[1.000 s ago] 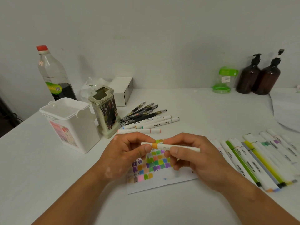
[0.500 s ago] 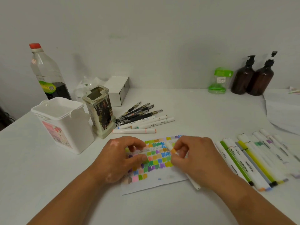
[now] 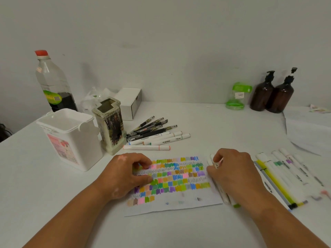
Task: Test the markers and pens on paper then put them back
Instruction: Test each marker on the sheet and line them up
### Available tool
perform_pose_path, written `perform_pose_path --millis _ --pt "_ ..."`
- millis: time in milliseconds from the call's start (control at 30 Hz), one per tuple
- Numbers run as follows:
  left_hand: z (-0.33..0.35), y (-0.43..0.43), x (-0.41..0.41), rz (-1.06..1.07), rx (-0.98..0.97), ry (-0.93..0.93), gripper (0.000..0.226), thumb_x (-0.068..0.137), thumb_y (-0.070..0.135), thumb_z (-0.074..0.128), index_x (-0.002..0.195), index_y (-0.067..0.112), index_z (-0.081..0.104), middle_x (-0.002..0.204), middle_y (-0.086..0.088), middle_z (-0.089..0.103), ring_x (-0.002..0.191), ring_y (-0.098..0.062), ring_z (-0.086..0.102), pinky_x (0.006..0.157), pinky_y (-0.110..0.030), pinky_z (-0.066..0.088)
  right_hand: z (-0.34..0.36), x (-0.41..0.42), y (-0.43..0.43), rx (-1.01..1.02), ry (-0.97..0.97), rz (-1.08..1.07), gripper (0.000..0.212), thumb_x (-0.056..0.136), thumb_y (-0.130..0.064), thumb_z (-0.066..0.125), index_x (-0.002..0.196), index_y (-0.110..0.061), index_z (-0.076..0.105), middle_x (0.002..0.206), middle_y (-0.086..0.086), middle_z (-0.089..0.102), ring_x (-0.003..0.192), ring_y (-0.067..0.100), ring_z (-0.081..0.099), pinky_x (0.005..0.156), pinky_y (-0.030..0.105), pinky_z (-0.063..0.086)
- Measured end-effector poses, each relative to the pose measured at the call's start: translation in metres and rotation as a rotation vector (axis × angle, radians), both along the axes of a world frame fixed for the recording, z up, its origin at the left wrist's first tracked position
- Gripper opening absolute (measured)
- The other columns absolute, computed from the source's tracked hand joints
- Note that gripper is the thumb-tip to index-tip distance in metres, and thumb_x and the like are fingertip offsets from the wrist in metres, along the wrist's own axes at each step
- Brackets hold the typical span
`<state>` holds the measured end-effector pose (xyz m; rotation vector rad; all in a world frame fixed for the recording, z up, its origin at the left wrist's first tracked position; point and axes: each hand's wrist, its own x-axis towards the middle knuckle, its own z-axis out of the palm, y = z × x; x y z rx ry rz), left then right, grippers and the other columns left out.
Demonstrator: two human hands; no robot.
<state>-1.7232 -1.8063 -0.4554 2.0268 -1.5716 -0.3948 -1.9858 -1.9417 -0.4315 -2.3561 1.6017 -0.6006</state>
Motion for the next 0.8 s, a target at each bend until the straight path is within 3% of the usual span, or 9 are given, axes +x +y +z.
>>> perform_pose_path --millis 100,233,300,633,800 --pt "-0.003 -0.001 0.002 0.002 -0.001 0.004 0.028 0.071 0.055 0.08 0.09 0.057 0.06 0.098 0.034 0.058 0.092 0.009 0.058 0.066 -0.005 0.049 0.009 0.02 -0.001 -0.054 -0.042 0.115 0.008 0.087 -0.035 0.071 0.094 -0.031 0.071 0.08 -0.016 0.067 0.08 0.01 0.063 0.074 0.031 0.055" --pt "-0.005 -0.002 0.004 0.0 -0.008 0.022 0.026 0.07 0.054 0.08 0.088 0.056 0.061 0.096 0.033 0.058 0.091 0.014 0.056 0.065 -0.002 0.047 0.014 0.072 -0.002 -0.069 0.085 0.385 0.022 0.097 -0.033 0.061 0.117 -0.033 0.07 0.111 -0.011 0.07 0.095 0.012 0.063 0.086 0.031 0.054" --pt "-0.005 -0.002 0.004 0.004 -0.002 0.041 0.027 0.07 0.054 0.081 0.088 0.055 0.061 0.097 0.033 0.059 0.09 0.01 0.059 0.068 -0.005 0.05 0.016 0.095 -0.005 -0.103 0.137 0.455 0.025 0.099 -0.031 0.057 0.122 -0.032 0.068 0.115 -0.006 0.069 0.097 0.015 0.062 0.086 0.031 0.054" --pt "-0.005 -0.003 0.002 0.0 0.012 0.017 0.03 0.072 0.054 0.081 0.098 0.049 0.065 0.097 0.029 0.061 0.091 0.003 0.061 0.077 -0.014 0.055 0.002 0.129 -0.01 -0.171 0.315 0.504 0.012 0.099 -0.022 0.058 0.109 -0.027 0.063 0.099 0.0 0.069 0.084 0.018 0.06 0.068 0.03 0.048" --pt "-0.003 -0.002 -0.002 -0.017 0.031 0.018 0.031 0.074 0.054 0.08 0.101 0.044 0.068 0.099 0.025 0.063 0.091 -0.001 0.062 0.08 -0.019 0.056 0.004 0.107 -0.013 -0.156 0.249 0.524 0.039 0.097 -0.019 0.061 0.132 -0.034 0.057 0.115 -0.005 0.067 0.096 0.015 0.061 0.081 0.03 0.052"
